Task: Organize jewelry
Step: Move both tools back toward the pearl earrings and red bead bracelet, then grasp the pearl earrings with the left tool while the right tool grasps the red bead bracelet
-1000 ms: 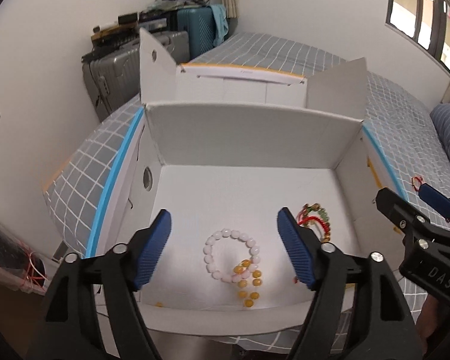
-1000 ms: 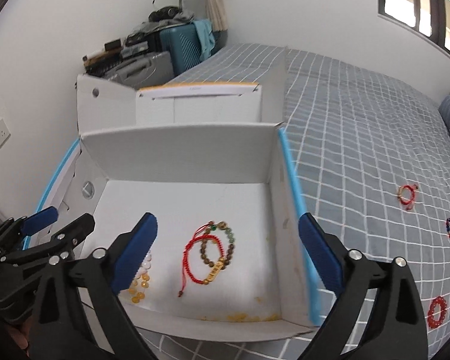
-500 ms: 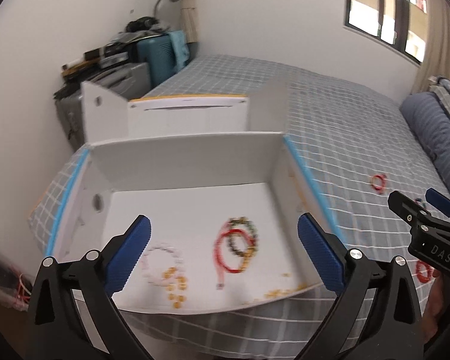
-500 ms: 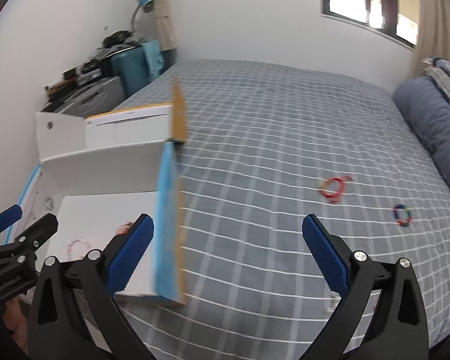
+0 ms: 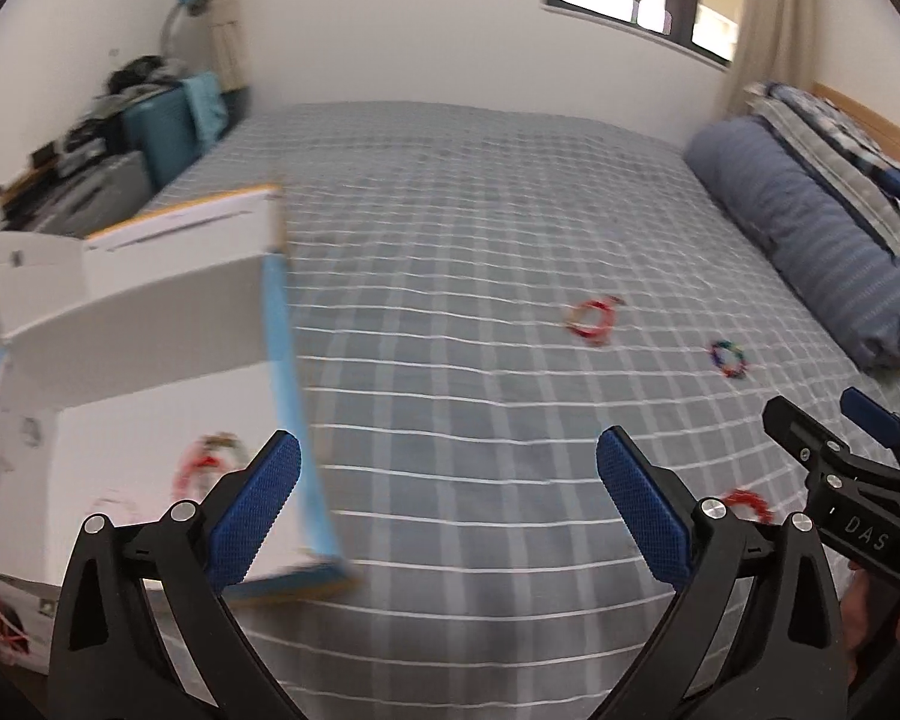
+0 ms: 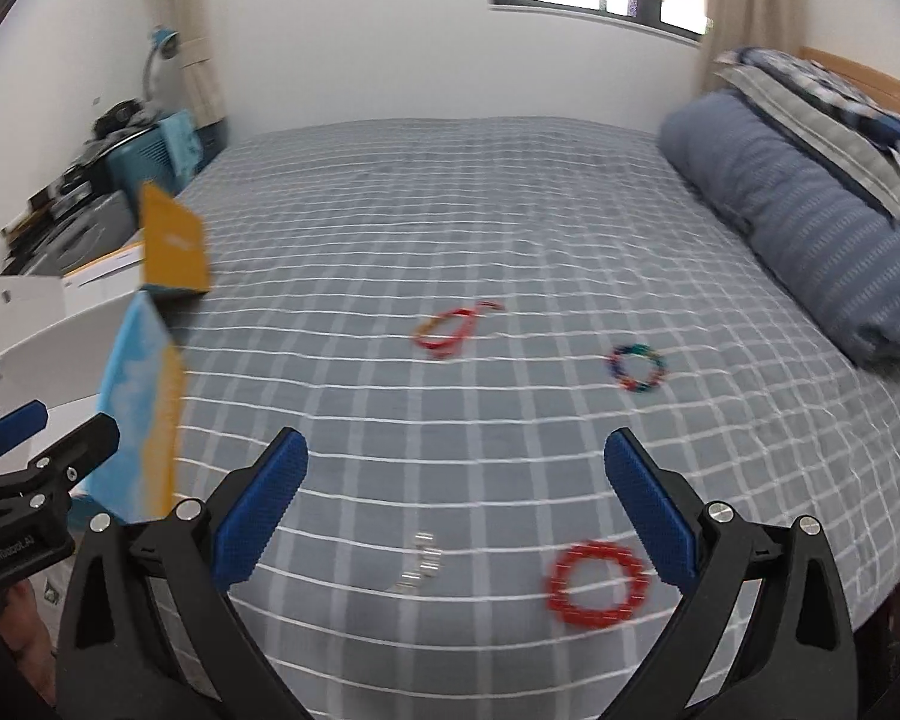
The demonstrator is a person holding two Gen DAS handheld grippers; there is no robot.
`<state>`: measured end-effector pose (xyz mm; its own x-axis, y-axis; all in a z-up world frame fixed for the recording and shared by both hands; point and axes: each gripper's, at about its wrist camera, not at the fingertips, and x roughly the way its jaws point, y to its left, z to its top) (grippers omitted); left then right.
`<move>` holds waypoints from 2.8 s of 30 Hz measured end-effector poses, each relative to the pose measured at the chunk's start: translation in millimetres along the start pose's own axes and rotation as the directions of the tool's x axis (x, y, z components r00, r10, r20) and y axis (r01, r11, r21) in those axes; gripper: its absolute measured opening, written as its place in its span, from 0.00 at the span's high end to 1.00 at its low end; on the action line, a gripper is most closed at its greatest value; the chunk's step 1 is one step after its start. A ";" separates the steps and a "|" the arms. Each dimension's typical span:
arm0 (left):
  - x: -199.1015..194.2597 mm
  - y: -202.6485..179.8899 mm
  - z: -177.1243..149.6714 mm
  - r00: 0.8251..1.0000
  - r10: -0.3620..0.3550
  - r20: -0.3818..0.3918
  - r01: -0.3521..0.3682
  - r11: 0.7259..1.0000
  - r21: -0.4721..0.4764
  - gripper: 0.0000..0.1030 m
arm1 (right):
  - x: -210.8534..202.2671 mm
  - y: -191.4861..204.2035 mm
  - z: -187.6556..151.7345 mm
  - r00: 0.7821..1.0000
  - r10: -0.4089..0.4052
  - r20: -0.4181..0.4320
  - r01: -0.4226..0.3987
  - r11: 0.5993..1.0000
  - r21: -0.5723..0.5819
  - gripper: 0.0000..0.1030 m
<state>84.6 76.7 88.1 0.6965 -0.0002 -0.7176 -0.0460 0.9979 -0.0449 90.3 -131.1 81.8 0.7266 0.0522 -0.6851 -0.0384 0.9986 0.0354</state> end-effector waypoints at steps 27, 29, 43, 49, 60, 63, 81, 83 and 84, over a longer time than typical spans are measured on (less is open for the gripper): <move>133.2 -115.1 -75.4 0.970 -0.112 -0.216 0.146 0.978 0.151 0.06 | 106.2 -112.6 -88.1 0.950 -0.051 -0.307 0.075 0.995 0.066 0.33; 136.6 -117.6 -78.0 0.968 -0.126 -0.217 0.162 0.975 0.153 0.06 | 109.0 -114.4 -89.9 0.946 -0.049 -0.321 0.075 0.995 0.070 0.40; 144.1 -116.8 -80.1 0.966 -0.095 -0.239 0.133 0.980 0.147 0.45 | 108.3 -116.7 -89.9 0.945 -0.037 -0.325 0.064 0.995 0.072 0.82; 141.3 -109.0 -76.2 0.967 -0.080 -0.242 0.112 0.986 0.120 0.90 | 105.0 -117.4 -89.2 0.948 -0.031 -0.318 0.061 0.995 0.085 0.83; 125.0 -96.9 -67.7 0.970 -0.114 -0.216 0.133 0.988 0.077 0.90 | 83.5 -118.5 -78.6 0.976 -0.009 -0.219 0.034 0.993 0.114 0.87; 118.6 -94.9 -65.4 0.972 -0.118 -0.205 0.136 0.988 0.072 0.90 | 76.3 -119.3 -76.0 0.983 0.009 -0.184 0.015 0.992 0.129 0.87; 72.4 -88.1 -53.0 0.981 -0.153 -0.120 0.162 0.984 0.071 0.90 | 34.6 -106.3 -61.9 0.999 -0.004 -0.052 0.010 0.993 0.120 0.87; 68.5 -87.6 -52.0 0.982 -0.153 -0.110 0.161 0.984 0.071 0.90 | 30.9 -105.4 -60.8 0.999 -0.009 -0.041 0.013 0.993 0.119 0.87; 65.6 -87.1 -51.5 0.983 -0.151 -0.104 0.158 0.985 0.071 0.90 | 29.4 -105.3 -60.4 0.999 -0.013 -0.036 0.017 0.993 0.117 0.87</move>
<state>97.4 -13.5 9.2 0.6173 -0.1572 -0.7709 0.1162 0.9873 -0.1083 74.3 -234.7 14.0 0.7019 0.0388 -0.7112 0.0551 0.9926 0.1086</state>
